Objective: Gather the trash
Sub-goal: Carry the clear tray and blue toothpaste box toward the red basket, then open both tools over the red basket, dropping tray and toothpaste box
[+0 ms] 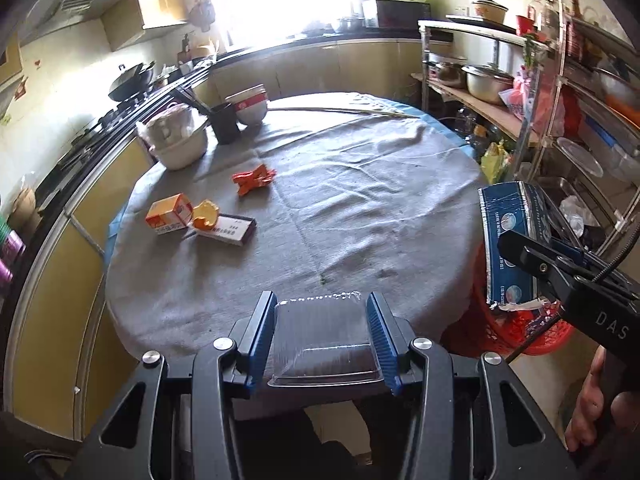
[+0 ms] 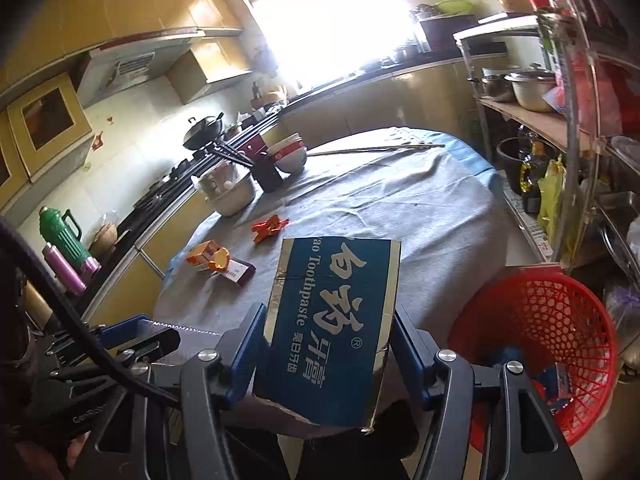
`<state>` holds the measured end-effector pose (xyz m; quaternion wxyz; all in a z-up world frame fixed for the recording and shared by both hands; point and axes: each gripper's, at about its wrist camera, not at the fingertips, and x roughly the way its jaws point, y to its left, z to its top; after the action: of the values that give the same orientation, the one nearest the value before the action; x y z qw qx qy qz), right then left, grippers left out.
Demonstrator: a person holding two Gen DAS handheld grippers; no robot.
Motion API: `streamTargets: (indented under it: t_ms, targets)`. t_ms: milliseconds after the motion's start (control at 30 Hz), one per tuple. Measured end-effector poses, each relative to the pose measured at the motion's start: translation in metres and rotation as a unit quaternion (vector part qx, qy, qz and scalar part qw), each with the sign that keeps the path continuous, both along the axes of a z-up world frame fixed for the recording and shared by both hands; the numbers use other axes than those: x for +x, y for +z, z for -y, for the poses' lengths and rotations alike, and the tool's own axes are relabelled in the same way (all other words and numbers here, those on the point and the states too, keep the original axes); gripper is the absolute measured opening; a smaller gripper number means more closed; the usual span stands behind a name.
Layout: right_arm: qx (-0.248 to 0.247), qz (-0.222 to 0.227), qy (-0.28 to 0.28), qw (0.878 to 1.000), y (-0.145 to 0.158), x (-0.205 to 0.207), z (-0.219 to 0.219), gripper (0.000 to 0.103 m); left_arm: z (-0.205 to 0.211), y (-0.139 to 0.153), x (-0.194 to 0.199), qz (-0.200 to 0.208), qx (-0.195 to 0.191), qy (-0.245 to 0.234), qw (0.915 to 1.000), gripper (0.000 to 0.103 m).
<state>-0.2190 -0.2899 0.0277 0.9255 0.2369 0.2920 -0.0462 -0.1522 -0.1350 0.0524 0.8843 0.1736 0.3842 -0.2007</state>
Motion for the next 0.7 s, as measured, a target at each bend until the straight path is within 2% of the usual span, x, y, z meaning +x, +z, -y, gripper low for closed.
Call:
streamTargets:
  t_ms: [267,700]
  targets:
    - [0.015,0.002,-0.029,0.999,-0.007,-0.016,0.025,0.064,0.032,-0.001,-0.007,0.008,0.011,-0.038,0.9992,0.048]
    - [0.050,-0.013,-0.090,0.995,-0.034,-0.038,0.086,0.064,0.097,-0.012,-0.005,-0.003,0.037,-0.104,0.9939,0.048]
